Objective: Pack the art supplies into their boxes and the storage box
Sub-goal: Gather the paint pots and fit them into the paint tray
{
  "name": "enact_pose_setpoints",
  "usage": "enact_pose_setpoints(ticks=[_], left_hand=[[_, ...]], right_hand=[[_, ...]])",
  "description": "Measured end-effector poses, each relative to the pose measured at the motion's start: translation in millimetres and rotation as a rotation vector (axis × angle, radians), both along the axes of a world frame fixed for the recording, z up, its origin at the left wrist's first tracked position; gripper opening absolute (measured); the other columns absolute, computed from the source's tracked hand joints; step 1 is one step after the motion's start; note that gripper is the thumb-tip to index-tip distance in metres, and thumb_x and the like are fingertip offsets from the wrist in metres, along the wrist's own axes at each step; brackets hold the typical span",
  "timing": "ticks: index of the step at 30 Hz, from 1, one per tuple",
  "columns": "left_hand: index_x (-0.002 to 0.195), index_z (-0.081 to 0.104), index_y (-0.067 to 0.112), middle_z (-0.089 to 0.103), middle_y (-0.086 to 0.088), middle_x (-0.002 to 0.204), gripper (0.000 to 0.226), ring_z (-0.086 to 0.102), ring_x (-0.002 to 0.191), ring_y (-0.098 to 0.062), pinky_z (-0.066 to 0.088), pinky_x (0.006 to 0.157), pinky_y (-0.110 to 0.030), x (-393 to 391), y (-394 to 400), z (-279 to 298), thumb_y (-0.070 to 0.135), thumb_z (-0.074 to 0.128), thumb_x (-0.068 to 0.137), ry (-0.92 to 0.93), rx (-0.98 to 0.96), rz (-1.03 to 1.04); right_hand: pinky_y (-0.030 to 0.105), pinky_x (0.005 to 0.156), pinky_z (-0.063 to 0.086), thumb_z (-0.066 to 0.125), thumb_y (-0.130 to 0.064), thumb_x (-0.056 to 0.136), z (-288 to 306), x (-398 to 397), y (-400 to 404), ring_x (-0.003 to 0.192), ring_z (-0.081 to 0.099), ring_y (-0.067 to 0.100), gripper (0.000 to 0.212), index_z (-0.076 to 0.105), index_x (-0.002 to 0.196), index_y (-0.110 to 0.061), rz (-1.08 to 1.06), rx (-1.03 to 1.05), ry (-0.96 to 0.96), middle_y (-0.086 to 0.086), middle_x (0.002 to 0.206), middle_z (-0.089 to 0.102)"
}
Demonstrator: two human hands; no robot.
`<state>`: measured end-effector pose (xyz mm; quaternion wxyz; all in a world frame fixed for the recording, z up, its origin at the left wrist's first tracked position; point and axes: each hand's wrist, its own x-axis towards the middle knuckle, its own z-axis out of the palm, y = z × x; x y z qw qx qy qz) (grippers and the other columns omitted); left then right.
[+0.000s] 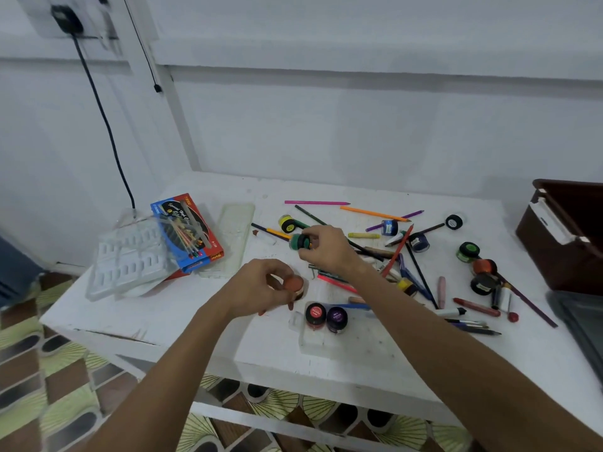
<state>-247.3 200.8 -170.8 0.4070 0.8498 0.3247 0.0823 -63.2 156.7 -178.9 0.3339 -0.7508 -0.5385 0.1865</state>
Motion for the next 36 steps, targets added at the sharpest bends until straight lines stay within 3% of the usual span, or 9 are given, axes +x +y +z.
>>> enact_pose_setpoints(ticks=[2,5,11,16,18,22,27,30,36], left_hand=[[0.105,0.065,0.023,0.068,0.012,0.096,0.033,0.067,0.082,-0.004,0.059,0.068,-0.037,-4,-3,1,0.021,0.077,0.075,-0.041,-0.031,0.009],[0.122,0.061,0.025,0.068,0.013,0.100,0.050,0.067,0.084,-0.006,0.057,0.075,-0.029,-10,-12,2,0.016,0.076,0.075,-0.080,-0.055,0.002],[0.115,0.065,0.035,0.064,-0.003,0.095,0.047,0.062,0.075,-0.012,0.049,0.069,-0.025,-16,-35,2,0.011,0.066,0.075,-0.133,-0.144,-0.028],[0.096,0.067,0.041,0.059,0.006,0.095,0.038,0.060,0.084,-0.002,0.045,0.076,-0.015,-10,-57,1,0.042,0.061,0.059,-0.085,-0.046,-0.037],[0.091,0.066,0.038,0.062,0.010,0.090,0.027,0.060,0.081,0.001,0.045,0.072,-0.014,-9,-63,-1,0.037,0.070,0.064,-0.101,0.004,-0.020],[0.089,0.064,0.031,0.061,0.017,0.081,0.022,0.057,0.079,-0.002,0.037,0.061,-0.012,-11,-74,-3,0.030,0.079,0.072,-0.068,0.127,0.007],[0.090,0.064,0.029,0.057,0.018,0.082,0.022,0.054,0.080,-0.005,0.036,0.062,-0.011,-11,-83,-6,0.031,0.078,0.073,0.013,0.209,-0.044],[0.092,0.065,0.026,0.059,0.014,0.087,0.022,0.052,0.080,-0.005,0.033,0.061,-0.007,-12,-84,-7,0.026,0.076,0.073,0.042,0.251,-0.063],[0.096,0.065,0.029,0.061,0.014,0.097,0.022,0.052,0.085,-0.005,0.033,0.064,-0.009,-14,-86,-8,0.027,0.075,0.076,0.062,0.272,-0.049]], right_hand=[[0.031,0.061,0.046,0.066,-0.020,0.071,11,-5,-24,0.067,0.057,0.018,0.026,0.069,0.091,-0.005,0.012,0.069,0.020,0.014,0.080,0.067],[0.019,0.066,0.048,0.070,-0.019,0.076,27,-13,-64,0.078,0.063,0.015,0.025,0.070,0.101,-0.012,0.023,0.038,0.018,0.004,0.094,0.068],[0.022,0.085,0.051,0.071,-0.025,0.078,28,-24,-128,0.093,0.057,0.009,0.041,0.064,0.118,-0.020,0.008,-0.092,0.022,-0.003,0.102,0.055],[0.033,0.082,0.054,0.076,-0.025,0.070,18,-36,-153,0.093,0.059,0.012,0.045,0.066,0.112,-0.017,-0.048,-0.095,0.027,0.000,0.102,0.062],[0.031,0.078,0.054,0.076,-0.021,0.069,17,-42,-156,0.089,0.059,0.014,0.036,0.069,0.104,-0.014,-0.052,-0.074,0.042,0.000,0.097,0.064],[0.012,0.067,0.047,0.075,-0.017,0.072,15,-48,-161,0.084,0.059,0.011,0.034,0.070,0.105,-0.013,-0.040,-0.054,0.019,0.001,0.099,0.064],[0.024,0.078,0.051,0.073,-0.021,0.075,13,-50,-162,0.092,0.058,0.015,0.041,0.066,0.116,-0.017,-0.039,-0.117,-0.013,0.005,0.114,0.060],[0.018,0.079,0.042,0.073,-0.020,0.077,10,-50,-162,0.106,0.053,0.012,0.046,0.063,0.122,-0.018,-0.033,-0.152,-0.006,0.002,0.119,0.058],[0.024,0.082,0.050,0.070,-0.019,0.081,3,-53,-163,0.086,0.059,0.015,0.047,0.059,0.126,-0.018,-0.061,-0.186,0.003,0.003,0.114,0.056]])
